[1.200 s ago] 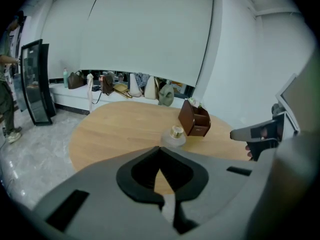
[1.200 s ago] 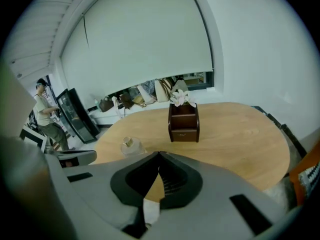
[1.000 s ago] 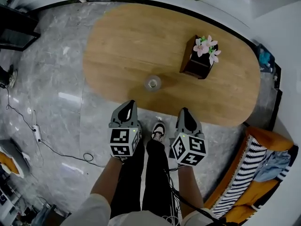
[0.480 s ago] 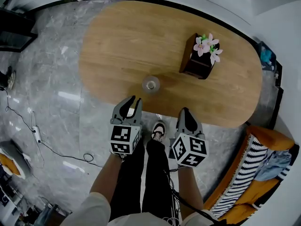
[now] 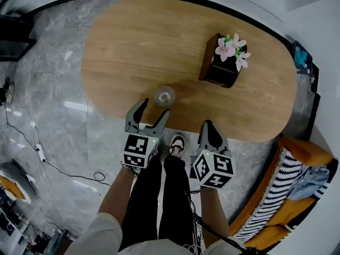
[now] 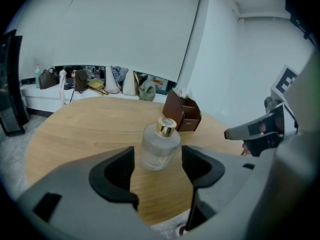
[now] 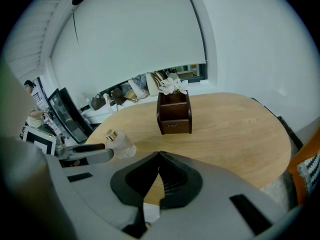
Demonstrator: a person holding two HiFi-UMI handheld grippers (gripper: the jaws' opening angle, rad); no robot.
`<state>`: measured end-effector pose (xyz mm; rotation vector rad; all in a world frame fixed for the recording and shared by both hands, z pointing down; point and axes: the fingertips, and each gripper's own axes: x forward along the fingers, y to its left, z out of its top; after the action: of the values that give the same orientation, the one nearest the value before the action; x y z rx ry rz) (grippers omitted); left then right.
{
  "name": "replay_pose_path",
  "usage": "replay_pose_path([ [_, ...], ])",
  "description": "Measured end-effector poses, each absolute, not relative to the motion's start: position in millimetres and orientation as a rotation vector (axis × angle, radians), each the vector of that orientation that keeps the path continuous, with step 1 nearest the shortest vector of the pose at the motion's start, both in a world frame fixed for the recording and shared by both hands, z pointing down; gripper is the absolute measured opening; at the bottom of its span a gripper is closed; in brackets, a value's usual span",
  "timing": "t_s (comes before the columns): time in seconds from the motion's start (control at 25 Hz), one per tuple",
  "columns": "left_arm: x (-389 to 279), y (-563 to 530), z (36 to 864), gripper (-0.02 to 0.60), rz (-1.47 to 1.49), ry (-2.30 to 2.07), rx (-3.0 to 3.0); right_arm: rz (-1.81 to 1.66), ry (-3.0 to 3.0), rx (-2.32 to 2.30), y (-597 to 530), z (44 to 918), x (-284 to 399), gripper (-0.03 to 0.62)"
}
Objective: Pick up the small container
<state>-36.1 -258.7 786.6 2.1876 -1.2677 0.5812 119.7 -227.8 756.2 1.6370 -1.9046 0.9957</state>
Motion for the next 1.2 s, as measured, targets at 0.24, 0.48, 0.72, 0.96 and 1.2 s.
replay_pose_path([
  [0.24, -22.5, -269.4, 796.9, 0.325, 0.594, -1.243, 2.239, 1.016, -1.880, 1.641, -227.4, 765.0, 127.4, 0.023],
  [0.48, -14.4, -283.5, 807.2, 0.345, 0.596, -1.275, 2.247, 1.040, -1.855, 1.642, -226.1, 776.3, 134.2, 0.023],
  [0.72, -7.9, -294.4, 811.9, 0.351, 0.595, -1.274, 2.259, 1.059, -1.847, 1.633, -227.4, 783.0, 135.6, 0.023],
  [0.96, -3.8, -302.2, 814.0, 0.351, 0.607, -1.294, 2.298, 1.061, -1.853, 1.622, -230.1, 787.0, 138.1, 0.023],
  [1.2, -3.2, -304.0, 812.8, 0.351, 0.606, -1.322, 2.311, 1.077, -1.844, 1.629, -227.5, 790.2, 142.3, 0.023],
])
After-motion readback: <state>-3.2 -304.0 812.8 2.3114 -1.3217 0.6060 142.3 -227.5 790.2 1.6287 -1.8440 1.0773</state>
